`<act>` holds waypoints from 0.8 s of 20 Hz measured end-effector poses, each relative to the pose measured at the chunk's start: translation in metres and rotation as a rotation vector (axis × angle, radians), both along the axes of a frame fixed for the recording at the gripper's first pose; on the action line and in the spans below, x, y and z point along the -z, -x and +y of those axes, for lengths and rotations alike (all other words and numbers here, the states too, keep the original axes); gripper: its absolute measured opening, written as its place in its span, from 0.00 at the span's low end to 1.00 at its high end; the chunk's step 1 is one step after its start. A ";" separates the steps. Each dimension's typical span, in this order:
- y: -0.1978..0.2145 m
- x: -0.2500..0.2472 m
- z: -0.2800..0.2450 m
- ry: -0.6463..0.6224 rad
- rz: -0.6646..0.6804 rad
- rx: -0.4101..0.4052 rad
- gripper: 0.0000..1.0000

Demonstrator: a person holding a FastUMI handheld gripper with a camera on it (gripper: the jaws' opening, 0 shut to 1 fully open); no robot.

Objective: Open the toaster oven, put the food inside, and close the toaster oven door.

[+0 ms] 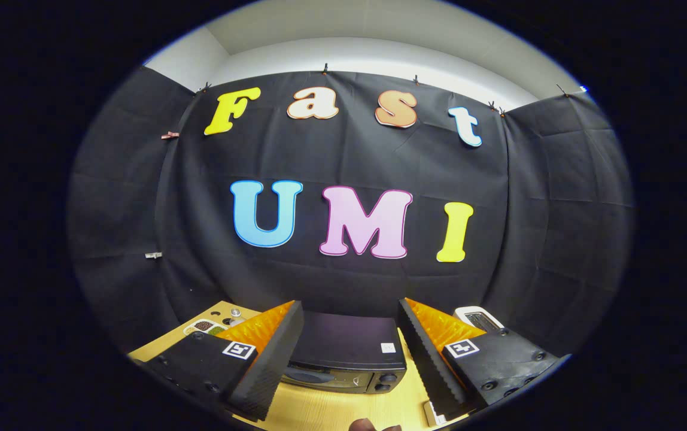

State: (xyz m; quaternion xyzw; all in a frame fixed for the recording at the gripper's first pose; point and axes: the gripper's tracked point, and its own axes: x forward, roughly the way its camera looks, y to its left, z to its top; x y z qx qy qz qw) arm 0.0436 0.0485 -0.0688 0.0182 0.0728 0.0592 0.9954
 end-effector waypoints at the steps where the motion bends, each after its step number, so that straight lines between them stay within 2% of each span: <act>1: 0.002 -0.005 -0.004 -0.005 -0.010 0.000 0.99; 9: 0.005 -0.008 -0.038 -0.068 0.003 0.022 0.99; 16: 0.010 -0.012 -0.051 -0.038 -0.023 0.026 0.98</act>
